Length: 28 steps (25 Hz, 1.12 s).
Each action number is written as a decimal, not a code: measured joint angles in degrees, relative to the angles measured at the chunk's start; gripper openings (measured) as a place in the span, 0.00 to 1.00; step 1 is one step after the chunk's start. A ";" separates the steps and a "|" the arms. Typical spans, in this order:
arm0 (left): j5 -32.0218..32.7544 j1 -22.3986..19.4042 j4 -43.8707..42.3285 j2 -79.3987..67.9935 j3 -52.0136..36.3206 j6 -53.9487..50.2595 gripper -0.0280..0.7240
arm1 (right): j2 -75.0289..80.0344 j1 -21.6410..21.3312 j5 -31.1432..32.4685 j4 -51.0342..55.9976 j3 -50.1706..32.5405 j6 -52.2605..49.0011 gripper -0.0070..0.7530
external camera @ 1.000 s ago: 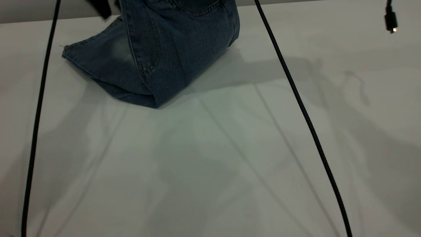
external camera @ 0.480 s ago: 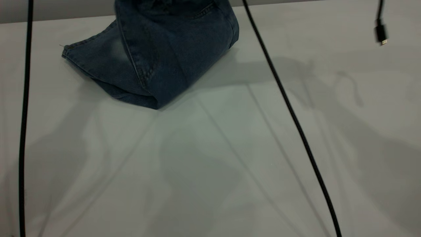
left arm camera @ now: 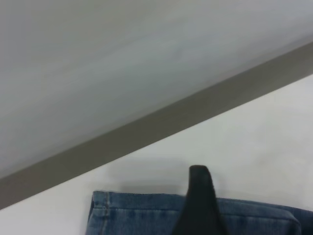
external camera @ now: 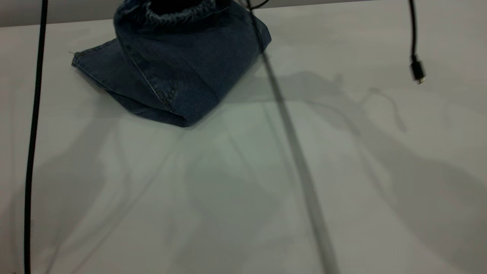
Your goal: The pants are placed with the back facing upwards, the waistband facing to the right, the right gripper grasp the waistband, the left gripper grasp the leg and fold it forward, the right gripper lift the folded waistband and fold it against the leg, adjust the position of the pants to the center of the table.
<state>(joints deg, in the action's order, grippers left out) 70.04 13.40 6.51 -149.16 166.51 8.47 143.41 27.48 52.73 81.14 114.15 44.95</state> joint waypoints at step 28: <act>-0.19 0.00 -0.45 -0.46 -0.34 0.00 0.71 | -6.12 -10.33 -3.19 -16.27 0.00 -2.92 0.79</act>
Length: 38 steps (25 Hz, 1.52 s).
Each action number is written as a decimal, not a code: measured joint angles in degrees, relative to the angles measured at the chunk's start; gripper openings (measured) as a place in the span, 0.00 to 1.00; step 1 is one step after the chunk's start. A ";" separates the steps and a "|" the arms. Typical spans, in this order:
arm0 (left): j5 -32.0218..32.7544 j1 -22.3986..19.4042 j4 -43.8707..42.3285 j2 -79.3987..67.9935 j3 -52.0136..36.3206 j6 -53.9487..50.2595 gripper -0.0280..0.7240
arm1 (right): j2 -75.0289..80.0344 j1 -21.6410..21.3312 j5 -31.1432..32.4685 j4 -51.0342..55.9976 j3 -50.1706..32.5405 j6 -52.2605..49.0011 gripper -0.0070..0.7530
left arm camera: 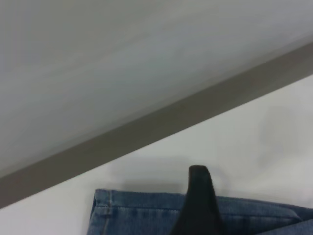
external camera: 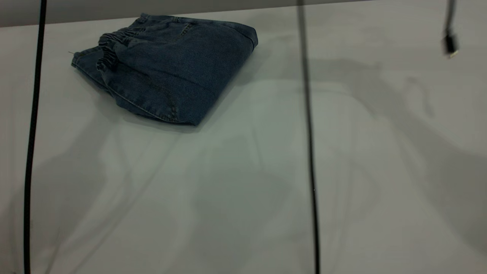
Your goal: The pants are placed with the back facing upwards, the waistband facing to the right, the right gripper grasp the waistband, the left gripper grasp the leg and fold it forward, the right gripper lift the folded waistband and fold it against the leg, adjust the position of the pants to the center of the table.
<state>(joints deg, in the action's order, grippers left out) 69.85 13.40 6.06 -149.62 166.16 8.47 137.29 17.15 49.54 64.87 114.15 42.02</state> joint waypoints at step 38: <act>0.07 5.10 -7.73 3.76 -47.25 24.39 0.71 | -36.47 -15.48 14.51 -38.09 -0.02 -21.24 0.78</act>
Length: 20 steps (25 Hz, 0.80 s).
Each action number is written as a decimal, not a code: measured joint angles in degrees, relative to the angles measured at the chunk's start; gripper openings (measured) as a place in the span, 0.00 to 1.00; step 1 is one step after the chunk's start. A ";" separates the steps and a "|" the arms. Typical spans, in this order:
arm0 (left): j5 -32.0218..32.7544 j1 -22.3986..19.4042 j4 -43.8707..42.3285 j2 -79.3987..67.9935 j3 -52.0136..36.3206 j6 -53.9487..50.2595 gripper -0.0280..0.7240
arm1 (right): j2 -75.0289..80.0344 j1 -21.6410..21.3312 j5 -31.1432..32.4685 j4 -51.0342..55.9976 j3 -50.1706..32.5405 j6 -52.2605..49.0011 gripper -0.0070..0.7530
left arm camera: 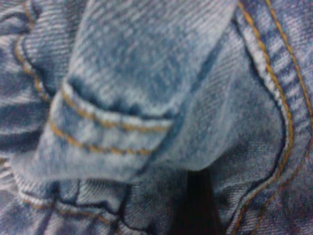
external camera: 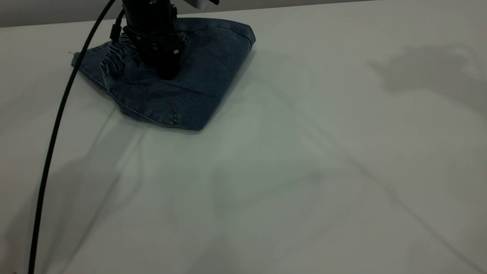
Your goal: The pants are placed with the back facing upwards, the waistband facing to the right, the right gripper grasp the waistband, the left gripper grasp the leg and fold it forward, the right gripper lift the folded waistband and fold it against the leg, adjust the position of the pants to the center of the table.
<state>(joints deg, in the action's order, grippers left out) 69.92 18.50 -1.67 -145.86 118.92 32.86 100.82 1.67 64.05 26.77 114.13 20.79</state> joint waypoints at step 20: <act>0.43 10.99 2.24 -3.11 2.65 -28.46 0.71 | 0.01 0.00 -0.12 0.05 0.00 0.12 0.78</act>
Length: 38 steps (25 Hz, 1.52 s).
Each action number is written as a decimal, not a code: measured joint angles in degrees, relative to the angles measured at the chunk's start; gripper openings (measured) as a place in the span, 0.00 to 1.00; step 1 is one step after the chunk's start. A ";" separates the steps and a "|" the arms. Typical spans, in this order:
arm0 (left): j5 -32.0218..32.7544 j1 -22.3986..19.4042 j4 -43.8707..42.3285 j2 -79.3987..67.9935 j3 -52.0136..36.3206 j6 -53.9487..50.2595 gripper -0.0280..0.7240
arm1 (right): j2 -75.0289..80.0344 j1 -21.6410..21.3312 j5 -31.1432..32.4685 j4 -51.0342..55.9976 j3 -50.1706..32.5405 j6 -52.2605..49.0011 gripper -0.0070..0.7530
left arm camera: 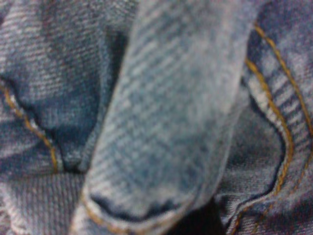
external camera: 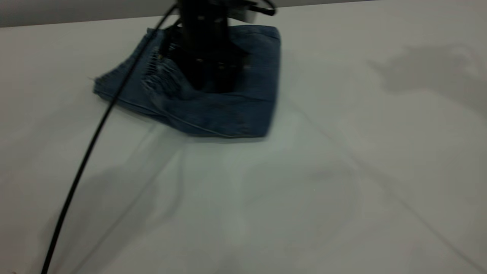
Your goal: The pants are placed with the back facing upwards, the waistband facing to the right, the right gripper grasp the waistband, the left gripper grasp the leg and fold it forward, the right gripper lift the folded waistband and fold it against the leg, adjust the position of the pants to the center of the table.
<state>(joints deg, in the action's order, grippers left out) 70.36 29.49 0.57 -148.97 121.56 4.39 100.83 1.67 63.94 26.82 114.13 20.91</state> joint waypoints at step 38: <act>-0.19 6.65 -8.93 39.42 10.27 -1.29 0.71 | -34.32 0.70 6.08 3.15 -13.76 -3.43 0.78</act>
<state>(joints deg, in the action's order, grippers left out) 70.17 36.14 -8.36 -109.55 131.83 3.11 66.52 2.37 70.02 29.97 100.37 17.48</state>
